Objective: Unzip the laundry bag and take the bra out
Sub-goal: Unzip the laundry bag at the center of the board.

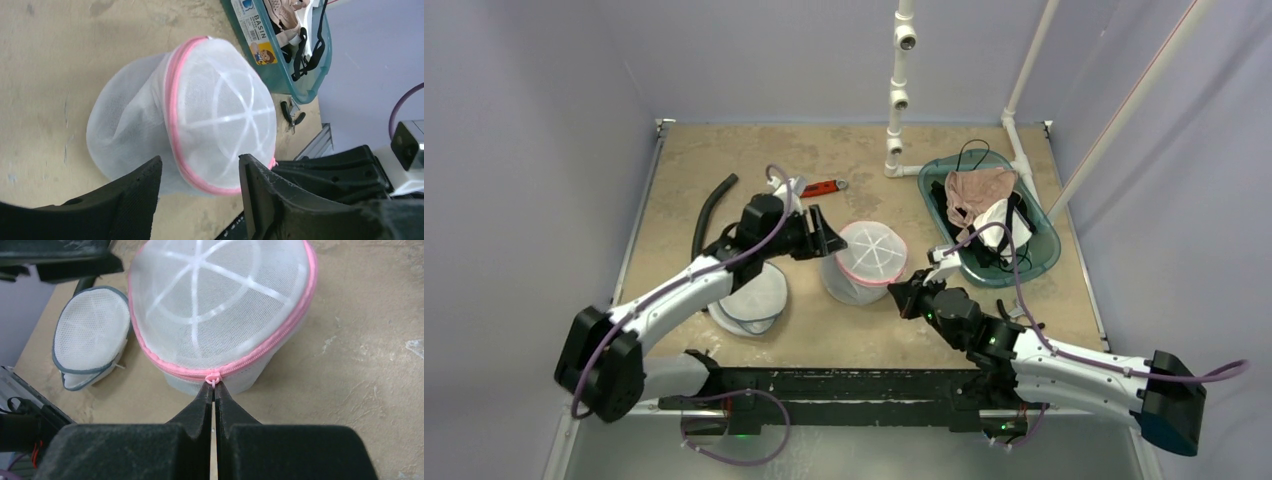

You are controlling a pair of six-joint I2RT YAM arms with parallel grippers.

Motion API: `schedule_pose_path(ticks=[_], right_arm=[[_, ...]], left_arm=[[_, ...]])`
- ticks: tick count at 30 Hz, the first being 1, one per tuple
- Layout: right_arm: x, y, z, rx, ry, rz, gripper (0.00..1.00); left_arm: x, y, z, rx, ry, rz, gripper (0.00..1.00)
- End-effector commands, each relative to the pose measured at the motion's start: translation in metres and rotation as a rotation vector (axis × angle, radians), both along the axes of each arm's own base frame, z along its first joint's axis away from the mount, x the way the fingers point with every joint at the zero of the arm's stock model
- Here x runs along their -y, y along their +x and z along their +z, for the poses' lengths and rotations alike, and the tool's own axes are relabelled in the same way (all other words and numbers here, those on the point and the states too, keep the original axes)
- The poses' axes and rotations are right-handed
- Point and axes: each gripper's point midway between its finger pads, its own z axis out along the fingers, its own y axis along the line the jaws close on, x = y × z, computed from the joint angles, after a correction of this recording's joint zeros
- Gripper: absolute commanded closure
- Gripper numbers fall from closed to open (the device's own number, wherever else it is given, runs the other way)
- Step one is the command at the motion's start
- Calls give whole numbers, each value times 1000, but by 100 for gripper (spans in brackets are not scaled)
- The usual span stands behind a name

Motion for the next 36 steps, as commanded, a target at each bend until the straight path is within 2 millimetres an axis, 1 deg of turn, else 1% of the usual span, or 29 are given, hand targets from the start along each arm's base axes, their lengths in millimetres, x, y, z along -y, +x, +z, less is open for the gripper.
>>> schedule_pose_path(ticks=[1,4,5,8,11,12,13,14,15,19,22,25,29,32,36], right_arm=[[-8,2,18,59,26,34,100],[-9,3,20,69,22,42,100],[-9,3,20,71,20,43,100],[-12,4,20,70,14,47,100],[-14,4,20,69,15,51,100],[-15,4,20,68,15,53,100],[-15,4,21,68,16,53,100],[-15,4,22,69,17,55,100],[-15,4,22,69,15,55,100],[-14,4,23,71,10,60,100],[-15,2,23,70,7,73,100],[-17,-1,25,79,12,98,100],[-24,-7,32,106,19,160,100],[-29,-13,40,129,33,209,100],[-35,-20,54,151,66,266,100]], left_arm=[[-19,-16,54,66,-202,159,41],[-32,-35,64,42,-287,274,35],[-35,-44,61,9,-297,308,34],[-27,-69,55,-62,-360,370,33],[-4,-90,45,-132,-413,367,33],[8,-96,47,-140,-444,355,33],[21,-106,47,-145,-446,327,32],[28,-106,46,-143,-441,337,31],[38,-111,42,-149,-425,329,28],[60,-105,30,-164,-429,344,28],[67,-98,26,-163,-432,371,29],[72,-89,16,-167,-407,401,32],[67,-73,1,-184,-380,459,36],[61,-60,-5,-187,-360,487,42],[52,-47,-12,-187,-324,513,57]])
